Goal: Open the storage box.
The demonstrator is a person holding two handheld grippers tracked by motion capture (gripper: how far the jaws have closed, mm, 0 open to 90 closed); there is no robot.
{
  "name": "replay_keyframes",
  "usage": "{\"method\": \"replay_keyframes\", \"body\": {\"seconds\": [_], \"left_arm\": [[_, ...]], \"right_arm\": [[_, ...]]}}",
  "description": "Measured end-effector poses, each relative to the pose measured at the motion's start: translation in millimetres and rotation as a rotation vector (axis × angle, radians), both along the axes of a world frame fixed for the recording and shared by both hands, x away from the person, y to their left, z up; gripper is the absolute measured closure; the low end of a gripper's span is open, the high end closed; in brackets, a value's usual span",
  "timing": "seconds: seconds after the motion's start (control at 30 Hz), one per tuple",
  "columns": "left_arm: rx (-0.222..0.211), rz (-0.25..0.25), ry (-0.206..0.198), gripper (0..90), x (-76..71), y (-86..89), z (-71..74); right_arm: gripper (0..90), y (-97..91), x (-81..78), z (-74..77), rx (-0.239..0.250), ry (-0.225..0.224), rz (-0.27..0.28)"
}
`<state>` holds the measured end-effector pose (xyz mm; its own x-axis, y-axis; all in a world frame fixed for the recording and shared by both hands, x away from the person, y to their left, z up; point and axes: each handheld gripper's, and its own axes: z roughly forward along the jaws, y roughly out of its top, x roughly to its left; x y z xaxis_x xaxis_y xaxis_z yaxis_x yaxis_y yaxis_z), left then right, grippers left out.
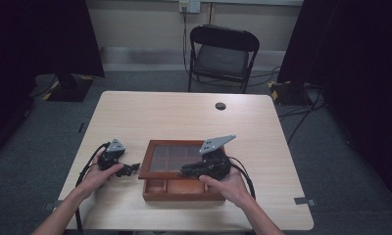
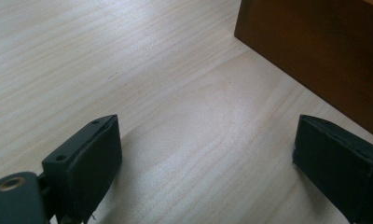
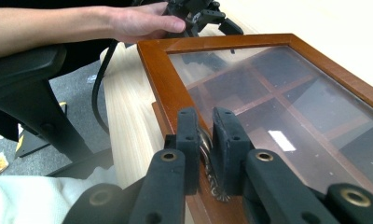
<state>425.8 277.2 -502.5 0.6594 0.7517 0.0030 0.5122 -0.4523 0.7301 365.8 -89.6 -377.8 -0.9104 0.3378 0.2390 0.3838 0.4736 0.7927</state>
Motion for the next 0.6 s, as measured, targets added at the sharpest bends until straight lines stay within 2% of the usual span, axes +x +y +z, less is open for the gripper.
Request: {"method": "replay_keyframes", "body": {"seconds": [0.6], "left_arm": [[-0.002, 0.001, 0.003, 7.5, -0.1, -0.1, 0.0]], "right_arm": [[81.8, -0.1, 5.2, 13.5, 0.008, -0.017, -0.02]]}}
